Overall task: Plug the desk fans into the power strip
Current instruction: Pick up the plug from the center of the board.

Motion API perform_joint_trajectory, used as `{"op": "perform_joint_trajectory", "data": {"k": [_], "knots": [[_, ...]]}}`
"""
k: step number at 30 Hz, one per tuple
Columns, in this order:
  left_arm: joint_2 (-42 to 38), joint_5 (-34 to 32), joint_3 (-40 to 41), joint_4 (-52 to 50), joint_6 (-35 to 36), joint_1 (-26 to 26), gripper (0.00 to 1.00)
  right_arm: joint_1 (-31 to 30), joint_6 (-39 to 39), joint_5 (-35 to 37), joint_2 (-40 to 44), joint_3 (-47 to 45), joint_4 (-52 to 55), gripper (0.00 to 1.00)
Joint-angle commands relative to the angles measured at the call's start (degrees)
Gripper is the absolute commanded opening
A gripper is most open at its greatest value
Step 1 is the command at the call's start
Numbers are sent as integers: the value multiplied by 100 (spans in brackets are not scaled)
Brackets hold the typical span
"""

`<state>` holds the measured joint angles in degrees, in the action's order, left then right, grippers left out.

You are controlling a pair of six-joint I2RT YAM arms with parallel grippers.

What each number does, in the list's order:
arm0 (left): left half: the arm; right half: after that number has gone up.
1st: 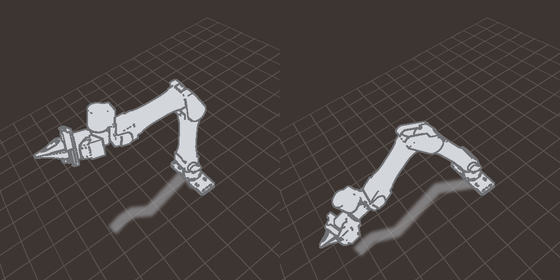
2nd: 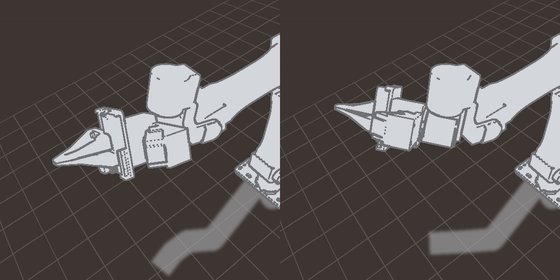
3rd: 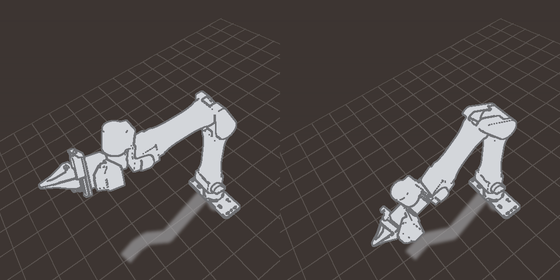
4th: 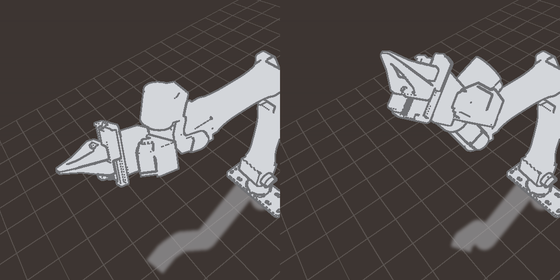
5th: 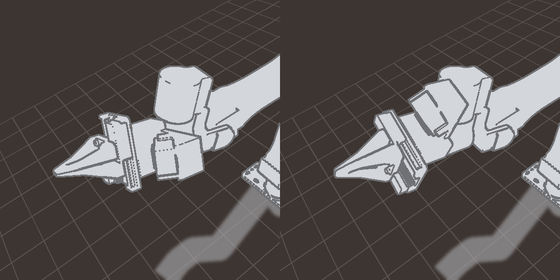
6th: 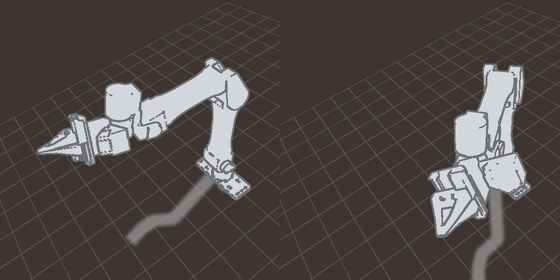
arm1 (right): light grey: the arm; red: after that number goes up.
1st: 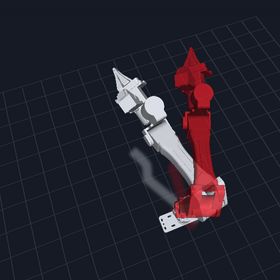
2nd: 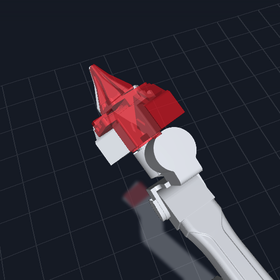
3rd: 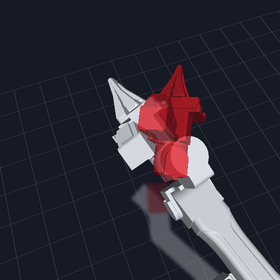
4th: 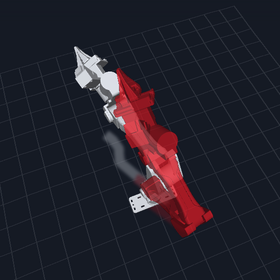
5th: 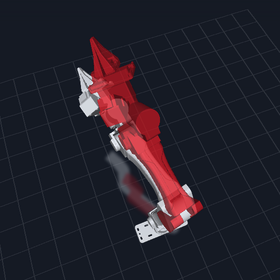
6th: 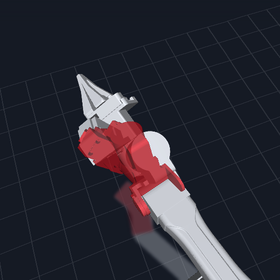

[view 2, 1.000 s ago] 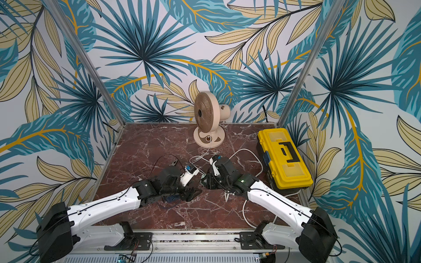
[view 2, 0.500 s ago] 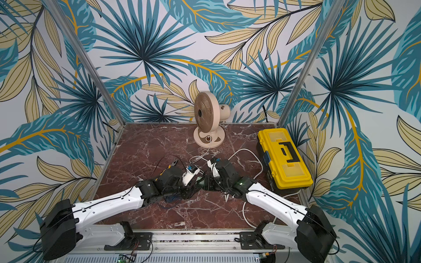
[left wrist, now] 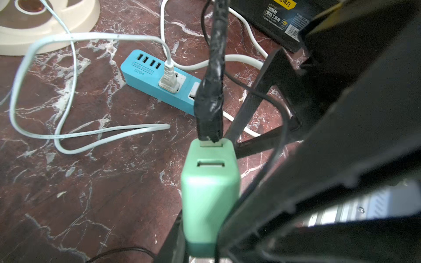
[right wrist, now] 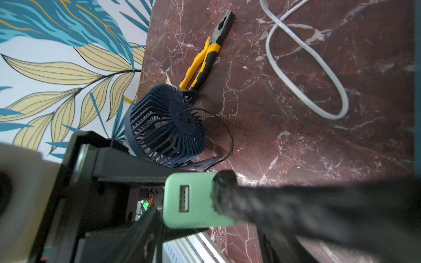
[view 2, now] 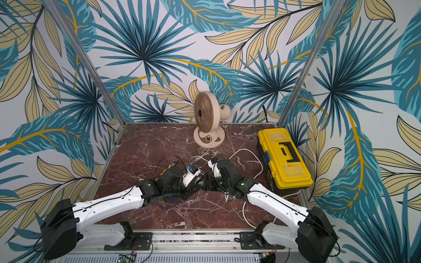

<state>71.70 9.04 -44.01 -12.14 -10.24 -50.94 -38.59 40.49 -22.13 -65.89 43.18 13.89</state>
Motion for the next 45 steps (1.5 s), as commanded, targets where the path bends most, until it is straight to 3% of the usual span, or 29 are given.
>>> {"op": "perform_joint_trajectory", "data": {"k": [1,9,13,17,21,24,27,30,35,45], "knots": [[-327,359,-213,86,9,210,0,378,-862,-226,515,227,1121,96],[-703,1845,159,699,-443,619,0,576,-2072,-758,837,593,1999,99],[-652,2216,217,828,-485,661,0,636,-2495,-1233,1029,1134,2347,99],[-648,2558,273,1054,-563,698,0,644,-3018,-1202,886,1802,3287,91],[-698,2881,349,1267,-625,722,0,646,-3348,-1479,666,1895,3641,83],[-684,2963,371,1281,-595,725,0,674,-3568,-828,797,2282,4199,77],[-602,2943,402,1289,-587,724,0,798,-3421,-537,1172,2884,4362,85],[-543,2961,395,1293,-531,724,0,819,-3495,-411,914,3560,4847,85],[-441,2922,384,1160,-159,725,0,823,-3764,-1016,395,4006,4917,86],[-231,3591,104,1100,679,738,0,815,-5545,-1704,-1759,5115,6229,82]]}}
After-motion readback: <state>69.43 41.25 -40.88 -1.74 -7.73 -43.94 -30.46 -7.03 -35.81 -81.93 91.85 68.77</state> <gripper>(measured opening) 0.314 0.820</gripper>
